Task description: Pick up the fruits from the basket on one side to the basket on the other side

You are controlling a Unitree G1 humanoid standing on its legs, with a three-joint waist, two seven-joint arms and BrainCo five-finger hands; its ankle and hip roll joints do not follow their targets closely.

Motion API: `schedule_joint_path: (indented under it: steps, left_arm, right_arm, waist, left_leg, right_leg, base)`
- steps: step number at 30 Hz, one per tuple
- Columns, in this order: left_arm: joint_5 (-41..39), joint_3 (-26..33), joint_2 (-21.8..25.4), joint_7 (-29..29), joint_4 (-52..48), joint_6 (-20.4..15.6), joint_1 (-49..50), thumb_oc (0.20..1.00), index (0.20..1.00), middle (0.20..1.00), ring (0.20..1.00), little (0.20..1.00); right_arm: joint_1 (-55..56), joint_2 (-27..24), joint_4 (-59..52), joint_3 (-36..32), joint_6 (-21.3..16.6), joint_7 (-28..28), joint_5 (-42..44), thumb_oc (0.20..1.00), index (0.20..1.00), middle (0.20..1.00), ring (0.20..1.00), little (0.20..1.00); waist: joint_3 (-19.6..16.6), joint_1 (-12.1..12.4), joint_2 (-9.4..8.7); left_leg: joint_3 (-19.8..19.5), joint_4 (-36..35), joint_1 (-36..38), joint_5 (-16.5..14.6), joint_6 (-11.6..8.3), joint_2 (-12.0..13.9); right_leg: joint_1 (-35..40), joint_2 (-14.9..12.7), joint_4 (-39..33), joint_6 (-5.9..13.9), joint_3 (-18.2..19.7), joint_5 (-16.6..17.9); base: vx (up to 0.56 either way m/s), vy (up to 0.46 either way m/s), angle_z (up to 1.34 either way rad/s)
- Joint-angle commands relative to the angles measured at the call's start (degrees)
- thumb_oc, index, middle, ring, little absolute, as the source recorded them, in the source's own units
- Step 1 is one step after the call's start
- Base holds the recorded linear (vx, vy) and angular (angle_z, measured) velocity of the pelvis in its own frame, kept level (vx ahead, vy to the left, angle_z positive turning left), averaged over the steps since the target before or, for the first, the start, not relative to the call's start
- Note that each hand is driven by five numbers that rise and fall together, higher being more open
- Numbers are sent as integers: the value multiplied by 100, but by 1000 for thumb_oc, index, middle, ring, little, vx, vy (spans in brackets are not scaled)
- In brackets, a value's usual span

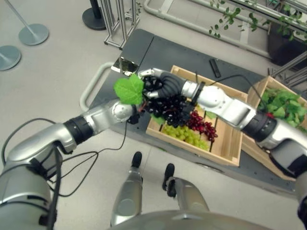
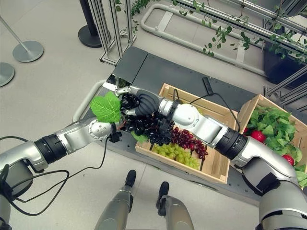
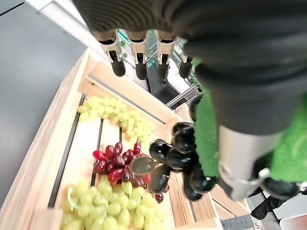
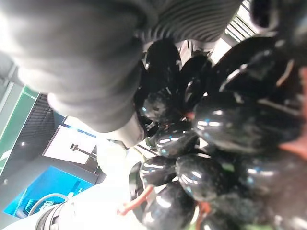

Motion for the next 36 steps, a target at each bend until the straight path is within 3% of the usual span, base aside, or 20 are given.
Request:
schedule_joint_path:
  steps: [1,8,14,21,25,36]
  left_arm:
    - [-180,702,-500,146,3,-232,-42,1000,1000,1000,1000,1000]
    - [-880,738,-490,-130,-91,-189,177,1000,1000,1000,1000,1000]
    - [-2037,43,244,-786,-785,-94,-47,1000,1000,1000,1000,1000]
    - [-3408,-556,736,-1299,-1438,132,-238,1000,1000,1000,1000,1000]
    - [-3927,-734,784,-1458,-1598,258,-162,1000,1000,1000,1000,1000]
    - [-4206,-901,624,-1529,-1666,357,-190,1000,1000,1000,1000,1000]
  right_arm:
    - [-152,281,-348,-291,-210,-72,0,200,200,200,200,200]
    - [143,307,-450,-340,-198,131,661,200,200,200,200,200]
    - [174,-166,-677,-163,-263,350,1176,200,200,200,200,200]
    - [147,-503,-673,-38,-328,399,1429,200,200,200,200,200]
    - [161,-562,-595,-41,-387,375,1552,200,200,200,200,200]
    - [145,-473,-491,-50,-394,379,1783,200,200,200,200,200]
  waist:
    - [35,13,-114]
    - [52,23,-115]
    - [27,-6,-107]
    - [11,-17,-102]
    - [-1,-25,-104]
    - [36,-19,-100]
  left_leg:
    - [247,336,3,-394,242,-152]
    - [235,318,-14,-374,245,-154]
    - [236,304,-19,-358,231,-160]
    - [215,308,-31,-355,218,-176]
    - [205,301,-26,-360,214,-179]
    - [218,296,-20,-365,223,-190]
  right_leg:
    - [36,-210,-252,452,119,688]
    - [22,-220,-248,445,107,700]
    - [20,-222,-281,460,90,725]
    - [17,-239,-280,478,66,739]
    - [21,-250,-273,491,59,747]
    - [15,-265,-254,509,49,745]
  base:
    - [0,0,0]
    - [0,0,0]
    - [0,0,0]
    - [0,0,0]
    - [0,0,0]
    - [0,0,0]
